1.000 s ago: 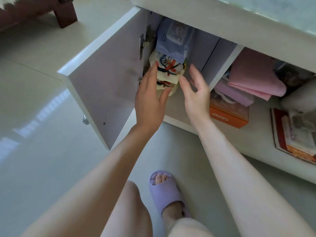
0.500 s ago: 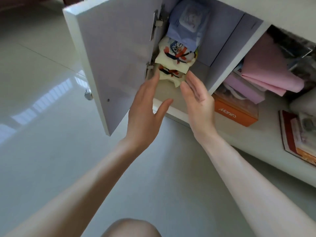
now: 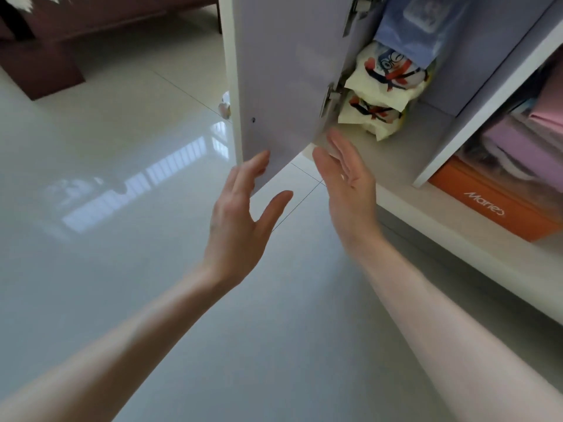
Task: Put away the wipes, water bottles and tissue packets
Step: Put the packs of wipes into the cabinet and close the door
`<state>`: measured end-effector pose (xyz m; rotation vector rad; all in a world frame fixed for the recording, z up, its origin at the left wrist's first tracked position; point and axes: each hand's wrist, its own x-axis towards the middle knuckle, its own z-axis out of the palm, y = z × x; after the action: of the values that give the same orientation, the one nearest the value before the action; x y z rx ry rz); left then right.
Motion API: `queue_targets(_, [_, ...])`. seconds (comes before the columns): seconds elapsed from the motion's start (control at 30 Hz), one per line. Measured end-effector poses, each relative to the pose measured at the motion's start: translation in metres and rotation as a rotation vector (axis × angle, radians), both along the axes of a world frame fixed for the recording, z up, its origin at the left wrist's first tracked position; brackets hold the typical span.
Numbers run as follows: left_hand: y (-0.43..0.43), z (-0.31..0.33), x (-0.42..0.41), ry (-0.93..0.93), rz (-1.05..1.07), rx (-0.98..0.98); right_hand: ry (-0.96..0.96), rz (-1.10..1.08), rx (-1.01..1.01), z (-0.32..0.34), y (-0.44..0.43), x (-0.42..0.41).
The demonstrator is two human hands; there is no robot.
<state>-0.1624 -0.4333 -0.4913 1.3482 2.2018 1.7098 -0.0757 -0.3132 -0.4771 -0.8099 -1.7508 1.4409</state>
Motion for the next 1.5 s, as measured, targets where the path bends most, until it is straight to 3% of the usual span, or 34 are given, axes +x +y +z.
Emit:
queue_targets(0.27, [-0.009, 0.023, -0.03, -0.101, 0.173, 0.064, 0.066, 0.091, 0.077, 0.036, -0.02, -0.031])
queue_targets(0.77, [0.004, 0.051, -0.068, -0.19, -0.069, -0.043, 0.063, 0.104, 0.195, 0.078, -0.031, -0.057])
queue_targets(1.2, [0.036, 0.054, -0.004, -0.229, -0.213, -0.018, 0.143, 0.069, 0.144, 0.073, 0.001, 0.027])
queue_targets(1.5, [0.08, 0.062, 0.03, -0.182, -0.348, -0.078, 0.16, -0.1, 0.136, 0.071, 0.033, 0.078])
